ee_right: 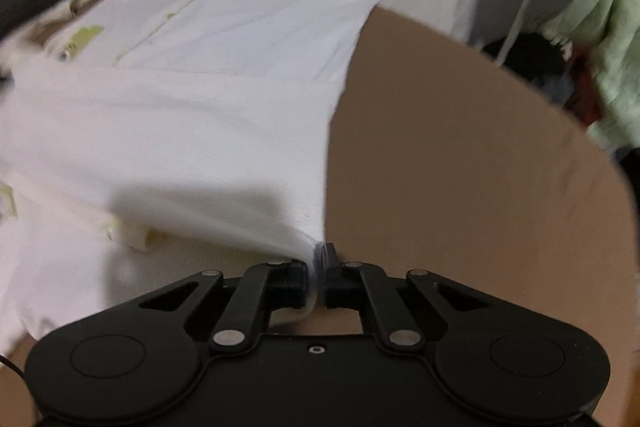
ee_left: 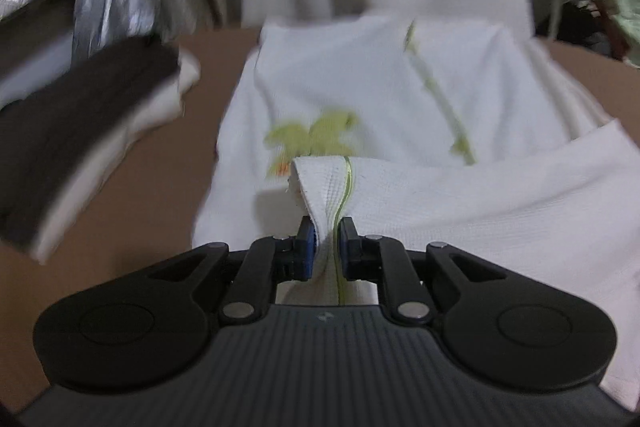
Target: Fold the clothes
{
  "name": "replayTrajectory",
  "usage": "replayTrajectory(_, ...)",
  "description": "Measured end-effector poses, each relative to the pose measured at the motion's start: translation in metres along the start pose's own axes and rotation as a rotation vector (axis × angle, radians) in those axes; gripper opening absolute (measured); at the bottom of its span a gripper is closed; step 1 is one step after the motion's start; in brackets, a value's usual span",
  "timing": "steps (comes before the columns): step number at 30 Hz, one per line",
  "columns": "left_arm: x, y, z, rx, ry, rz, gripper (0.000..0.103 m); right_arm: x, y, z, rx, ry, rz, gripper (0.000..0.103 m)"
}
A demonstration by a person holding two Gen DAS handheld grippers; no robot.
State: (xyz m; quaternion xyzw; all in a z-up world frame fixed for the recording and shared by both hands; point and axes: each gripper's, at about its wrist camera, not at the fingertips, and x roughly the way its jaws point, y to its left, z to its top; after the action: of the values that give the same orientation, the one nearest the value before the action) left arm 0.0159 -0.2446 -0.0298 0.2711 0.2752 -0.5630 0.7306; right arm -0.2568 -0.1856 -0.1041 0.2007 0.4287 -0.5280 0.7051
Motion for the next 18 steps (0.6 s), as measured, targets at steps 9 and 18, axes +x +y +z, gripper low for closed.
replayTrajectory(9,0.038,0.01,-0.018,-0.063,0.234,-0.021,0.017,-0.031,0.019,-0.016,0.009,-0.061,-0.121,0.0)
replayTrajectory(18,0.047,0.0,-0.022,-0.009,0.266,0.01,0.031,-0.013,0.039,-0.028,-0.073,0.075,-0.182,0.0)
